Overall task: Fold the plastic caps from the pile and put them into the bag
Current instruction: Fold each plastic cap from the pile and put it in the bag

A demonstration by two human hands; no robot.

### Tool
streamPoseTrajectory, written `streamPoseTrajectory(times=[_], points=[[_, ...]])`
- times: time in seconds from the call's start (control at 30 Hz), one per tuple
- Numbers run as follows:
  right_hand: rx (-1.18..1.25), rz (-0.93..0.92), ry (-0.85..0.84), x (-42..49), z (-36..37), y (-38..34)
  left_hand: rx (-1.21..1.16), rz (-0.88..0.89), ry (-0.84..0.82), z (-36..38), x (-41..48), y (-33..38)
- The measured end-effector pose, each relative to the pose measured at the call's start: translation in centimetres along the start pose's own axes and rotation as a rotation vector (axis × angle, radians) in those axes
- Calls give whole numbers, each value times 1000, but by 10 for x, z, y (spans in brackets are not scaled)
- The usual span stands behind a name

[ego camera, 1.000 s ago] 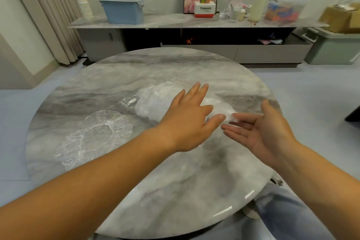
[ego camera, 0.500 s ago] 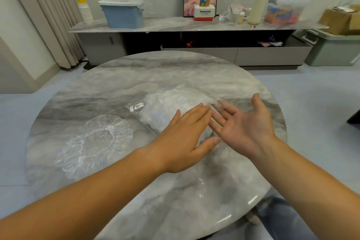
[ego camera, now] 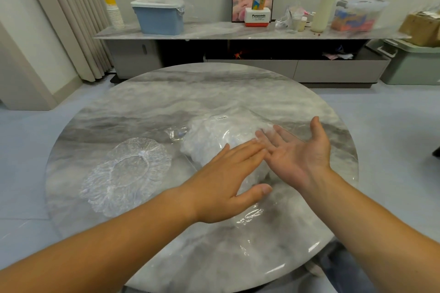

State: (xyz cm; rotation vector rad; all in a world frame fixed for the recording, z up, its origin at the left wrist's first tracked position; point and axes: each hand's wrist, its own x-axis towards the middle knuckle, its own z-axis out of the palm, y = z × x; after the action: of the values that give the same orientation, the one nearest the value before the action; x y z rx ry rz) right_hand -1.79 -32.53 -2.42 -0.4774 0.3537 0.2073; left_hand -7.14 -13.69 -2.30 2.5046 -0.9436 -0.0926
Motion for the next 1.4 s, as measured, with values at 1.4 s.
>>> streamPoseTrajectory(times=[1.4], points=[[-1753, -421, -661, -71, 20, 106, 333, -713, -152, -19, -141, -92]])
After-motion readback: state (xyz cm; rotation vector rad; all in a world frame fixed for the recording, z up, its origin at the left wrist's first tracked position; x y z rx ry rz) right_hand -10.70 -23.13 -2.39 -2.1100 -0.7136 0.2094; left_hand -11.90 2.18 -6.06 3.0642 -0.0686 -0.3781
